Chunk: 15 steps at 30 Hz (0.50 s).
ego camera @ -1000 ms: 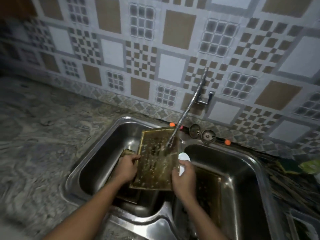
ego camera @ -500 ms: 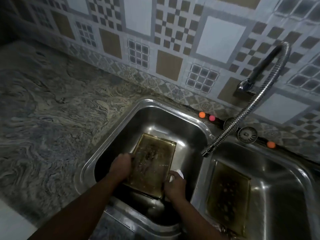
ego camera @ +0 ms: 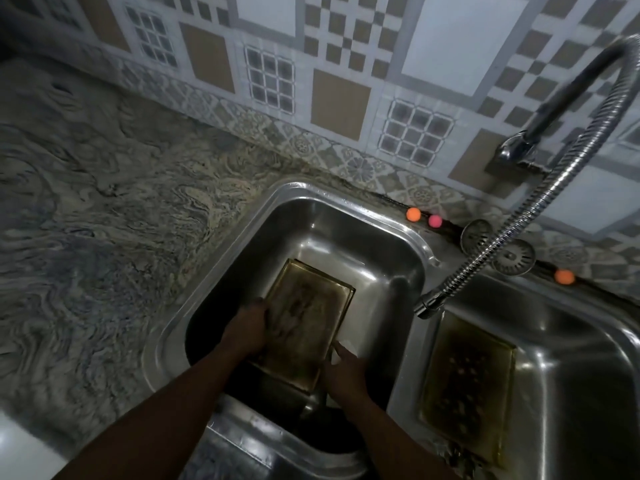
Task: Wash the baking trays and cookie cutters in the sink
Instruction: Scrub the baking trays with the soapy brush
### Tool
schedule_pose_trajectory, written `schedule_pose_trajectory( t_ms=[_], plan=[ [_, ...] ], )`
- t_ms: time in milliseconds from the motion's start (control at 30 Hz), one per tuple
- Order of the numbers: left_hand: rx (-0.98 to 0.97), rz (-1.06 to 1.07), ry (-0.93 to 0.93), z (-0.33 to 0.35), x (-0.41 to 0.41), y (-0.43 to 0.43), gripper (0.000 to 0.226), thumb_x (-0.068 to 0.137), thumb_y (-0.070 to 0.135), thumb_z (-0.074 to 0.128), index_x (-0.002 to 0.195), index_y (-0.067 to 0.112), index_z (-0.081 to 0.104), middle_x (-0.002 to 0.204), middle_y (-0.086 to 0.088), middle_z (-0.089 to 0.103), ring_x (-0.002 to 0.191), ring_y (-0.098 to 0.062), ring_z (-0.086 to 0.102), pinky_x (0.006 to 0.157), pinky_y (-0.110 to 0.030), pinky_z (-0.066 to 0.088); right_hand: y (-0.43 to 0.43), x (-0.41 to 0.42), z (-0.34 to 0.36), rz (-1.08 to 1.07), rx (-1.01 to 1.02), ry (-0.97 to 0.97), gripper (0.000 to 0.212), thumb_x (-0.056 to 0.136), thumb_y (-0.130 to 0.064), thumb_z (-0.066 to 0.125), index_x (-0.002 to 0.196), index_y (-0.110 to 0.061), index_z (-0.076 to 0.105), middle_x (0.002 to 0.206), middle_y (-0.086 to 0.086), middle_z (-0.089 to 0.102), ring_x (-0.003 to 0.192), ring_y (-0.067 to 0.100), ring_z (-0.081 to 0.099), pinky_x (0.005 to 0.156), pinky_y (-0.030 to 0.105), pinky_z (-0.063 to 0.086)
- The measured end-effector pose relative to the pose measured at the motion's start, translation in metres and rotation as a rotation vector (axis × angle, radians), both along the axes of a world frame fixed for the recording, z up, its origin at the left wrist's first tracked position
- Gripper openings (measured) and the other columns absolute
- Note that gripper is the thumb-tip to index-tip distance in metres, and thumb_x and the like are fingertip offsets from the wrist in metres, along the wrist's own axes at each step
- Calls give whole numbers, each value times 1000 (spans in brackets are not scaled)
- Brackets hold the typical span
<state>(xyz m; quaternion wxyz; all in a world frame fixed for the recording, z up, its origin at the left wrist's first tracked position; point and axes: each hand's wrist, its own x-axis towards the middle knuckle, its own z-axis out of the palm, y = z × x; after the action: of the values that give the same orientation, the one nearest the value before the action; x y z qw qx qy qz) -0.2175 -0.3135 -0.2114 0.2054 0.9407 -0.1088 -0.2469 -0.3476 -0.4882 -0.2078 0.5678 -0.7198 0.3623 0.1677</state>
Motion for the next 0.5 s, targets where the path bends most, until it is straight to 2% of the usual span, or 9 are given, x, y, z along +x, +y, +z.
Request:
schedule_pose_trajectory(
  t_ms=[100, 200, 300, 367, 433, 500],
  plan=[
    [11, 34, -36, 8, -4, -7, 40, 91, 26, 52, 131, 20, 56, 146, -8, 45, 130, -31, 48, 103, -43, 45, -3, -1, 14, -94, -59, -126, 40, 93, -23, 63, 132, -22, 57, 146, 5, 43, 138, 25, 38, 116, 36, 30],
    [-45, 26, -93, 20, -12, -22, 48, 87, 37, 58, 133, 23, 55, 137, -6, 50, 119, -28, 56, 98, -38, 48, -15, -4, 36, -144, -201, -238, 42, 93, -4, 55, 134, -14, 55, 140, 9, 46, 134, 23, 41, 109, 23, 29],
    [-107, 15, -160, 42, -26, -52, 47, 86, 37, 63, 131, 25, 59, 132, -5, 58, 117, -25, 58, 98, -34, 49, -36, -6, 66, -252, -325, -367, 40, 90, 0, 53, 124, -20, 58, 122, 6, 50, 121, 21, 50, 97, 14, 30],
    [-152, -23, -192, 59, -38, -78, 44, 86, 37, 63, 128, 22, 61, 128, -6, 62, 115, -25, 60, 96, -33, 49, -58, -12, 86, -348, -358, -481, 38, 88, 0, 54, 115, -27, 53, 118, 4, 53, 115, 21, 53, 97, 18, 35],
    [-185, -68, -237, 77, -52, -106, 37, 87, 35, 63, 121, 22, 64, 119, -6, 65, 108, -27, 62, 90, -33, 51, -84, -24, 105, -438, -395, -561, 39, 87, -5, 55, 112, -33, 46, 116, 6, 57, 110, 26, 56, 98, 35, 44],
    [-292, -120, -267, 91, -69, -139, 37, 87, 31, 65, 122, 18, 64, 119, -7, 64, 110, -27, 61, 93, -32, 47, -115, -43, 123, -501, -422, -601, 36, 88, -7, 57, 116, -28, 49, 117, 10, 60, 108, 28, 58, 97, 45, 46]
  ],
)
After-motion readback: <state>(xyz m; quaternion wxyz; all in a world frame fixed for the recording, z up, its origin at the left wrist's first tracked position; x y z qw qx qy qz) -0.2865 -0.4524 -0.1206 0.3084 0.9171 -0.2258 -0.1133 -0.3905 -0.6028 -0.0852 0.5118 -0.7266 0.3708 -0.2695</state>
